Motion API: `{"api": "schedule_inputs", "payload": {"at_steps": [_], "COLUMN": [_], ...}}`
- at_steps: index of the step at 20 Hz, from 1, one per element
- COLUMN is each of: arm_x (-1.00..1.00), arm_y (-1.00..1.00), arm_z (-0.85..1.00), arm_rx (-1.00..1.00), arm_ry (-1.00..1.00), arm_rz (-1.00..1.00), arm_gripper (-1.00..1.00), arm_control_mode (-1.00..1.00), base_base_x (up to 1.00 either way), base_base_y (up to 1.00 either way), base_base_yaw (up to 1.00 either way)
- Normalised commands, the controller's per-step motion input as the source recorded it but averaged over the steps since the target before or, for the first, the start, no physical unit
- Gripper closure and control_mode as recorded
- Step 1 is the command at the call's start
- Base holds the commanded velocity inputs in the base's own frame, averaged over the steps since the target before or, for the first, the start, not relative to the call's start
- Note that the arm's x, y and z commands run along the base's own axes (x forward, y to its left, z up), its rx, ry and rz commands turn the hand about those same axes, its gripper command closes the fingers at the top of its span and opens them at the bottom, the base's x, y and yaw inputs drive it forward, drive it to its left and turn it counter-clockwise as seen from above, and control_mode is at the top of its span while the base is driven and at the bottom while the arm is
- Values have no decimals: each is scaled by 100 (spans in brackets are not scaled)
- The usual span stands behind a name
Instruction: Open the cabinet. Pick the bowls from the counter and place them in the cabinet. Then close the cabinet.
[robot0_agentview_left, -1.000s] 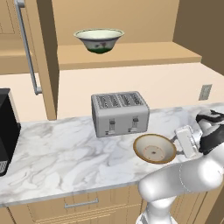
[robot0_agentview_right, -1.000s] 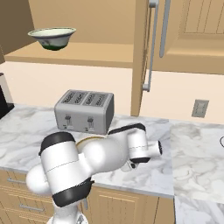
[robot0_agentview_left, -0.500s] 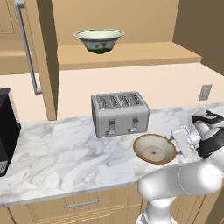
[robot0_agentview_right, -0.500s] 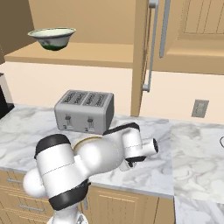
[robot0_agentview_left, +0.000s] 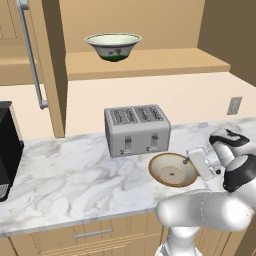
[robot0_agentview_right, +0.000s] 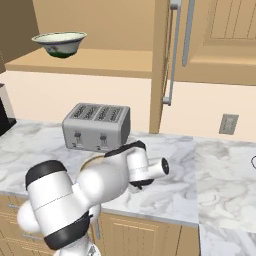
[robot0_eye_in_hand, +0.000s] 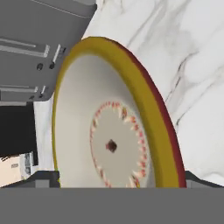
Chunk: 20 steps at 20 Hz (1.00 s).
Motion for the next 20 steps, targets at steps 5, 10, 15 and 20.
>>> {"api": "schedule_inputs", "payload": {"at_steps": [5,10,15,20], "arm_x": [0,0,-25,-80], "arm_y": [80,47,9,-20], "arm_z": [-50,-34,35,99], "arm_rx": [2,2,0,0], "arm_ry": [0,0,-8,-15], "arm_rz": [-3,0,-6,-19], "arm_gripper": [100,100,100,100], "arm_control_mode": [-100,-100,-100,-100], "base_base_x": [0,0,0,0], "base_base_y": [0,0,0,0], "base_base_yaw": [0,0,0,0]}}
